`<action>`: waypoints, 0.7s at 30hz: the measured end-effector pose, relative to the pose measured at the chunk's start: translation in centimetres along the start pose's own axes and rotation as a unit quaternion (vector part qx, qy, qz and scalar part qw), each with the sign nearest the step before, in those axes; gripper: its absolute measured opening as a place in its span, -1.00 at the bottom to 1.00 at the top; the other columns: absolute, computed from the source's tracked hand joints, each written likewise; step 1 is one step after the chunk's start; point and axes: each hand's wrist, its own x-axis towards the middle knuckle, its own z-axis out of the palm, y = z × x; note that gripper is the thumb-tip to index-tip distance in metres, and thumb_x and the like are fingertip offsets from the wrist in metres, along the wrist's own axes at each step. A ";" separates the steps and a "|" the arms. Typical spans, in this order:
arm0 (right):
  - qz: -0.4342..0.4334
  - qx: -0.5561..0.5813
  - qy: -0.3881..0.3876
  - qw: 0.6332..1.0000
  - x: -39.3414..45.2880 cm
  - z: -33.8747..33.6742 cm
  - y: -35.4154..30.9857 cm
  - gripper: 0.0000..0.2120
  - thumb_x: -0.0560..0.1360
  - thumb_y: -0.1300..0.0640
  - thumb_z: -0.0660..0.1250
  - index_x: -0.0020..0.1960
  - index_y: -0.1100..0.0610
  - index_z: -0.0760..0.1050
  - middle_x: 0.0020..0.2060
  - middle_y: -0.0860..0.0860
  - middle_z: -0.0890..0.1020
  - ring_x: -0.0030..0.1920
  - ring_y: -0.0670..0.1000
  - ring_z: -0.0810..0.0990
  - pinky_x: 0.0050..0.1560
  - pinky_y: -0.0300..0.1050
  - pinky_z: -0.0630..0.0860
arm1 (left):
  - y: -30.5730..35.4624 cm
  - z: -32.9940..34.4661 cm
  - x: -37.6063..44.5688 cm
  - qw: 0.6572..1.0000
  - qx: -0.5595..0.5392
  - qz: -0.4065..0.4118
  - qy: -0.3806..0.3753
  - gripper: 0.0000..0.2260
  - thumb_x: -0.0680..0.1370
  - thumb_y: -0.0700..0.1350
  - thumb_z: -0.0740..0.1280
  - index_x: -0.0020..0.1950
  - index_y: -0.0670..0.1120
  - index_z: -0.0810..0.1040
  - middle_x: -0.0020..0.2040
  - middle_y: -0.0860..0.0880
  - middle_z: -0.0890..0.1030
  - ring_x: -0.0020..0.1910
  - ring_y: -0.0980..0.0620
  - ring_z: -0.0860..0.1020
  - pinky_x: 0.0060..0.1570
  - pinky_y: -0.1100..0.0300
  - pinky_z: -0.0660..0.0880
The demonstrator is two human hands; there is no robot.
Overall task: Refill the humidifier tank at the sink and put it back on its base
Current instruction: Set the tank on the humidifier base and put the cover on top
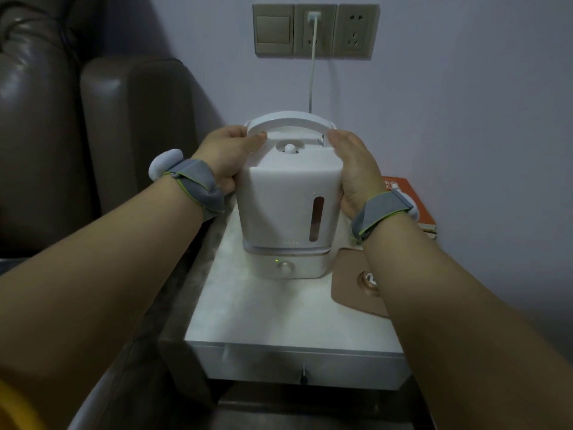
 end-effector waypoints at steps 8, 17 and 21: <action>-0.002 0.003 -0.004 1.000 -0.6 -0.4 0.1 -0.93 0.53 0.04 0.29 -0.07 0.00 0.53 -0.20 -0.03 0.62 -0.25 -0.05 0.58 -0.28 -0.19 0.53 | -0.4 0.1 -0.5 1.000 -0.004 0.004 0.001 -0.94 0.52 -0.16 0.40 -0.08 -0.14 0.59 -0.20 -0.12 0.63 -0.33 0.01 0.58 -0.31 0.21 0.55; -0.015 0.007 0.001 1.000 -1.5 -0.4 0.7 -0.95 0.53 0.08 0.31 -0.07 0.00 0.54 -0.18 -0.03 0.62 -0.21 -0.06 0.57 -0.20 -0.19 0.53 | -1.3 0.0 -1.5 0.999 -0.019 0.027 0.017 -0.94 0.52 -0.19 0.40 -0.16 -0.11 0.58 -0.25 -0.09 0.61 -0.39 0.05 0.55 -0.38 0.26 0.51; -0.017 0.005 0.004 1.000 -1.7 -0.4 1.0 -0.96 0.53 0.08 0.32 -0.07 0.00 0.55 -0.19 -0.03 0.63 -0.21 -0.05 0.58 -0.19 -0.17 0.52 | -1.5 0.0 -1.8 0.999 -0.025 0.030 0.016 -0.91 0.52 -0.20 0.40 -0.18 -0.10 0.57 -0.27 -0.07 0.59 -0.42 0.08 0.55 -0.39 0.27 0.51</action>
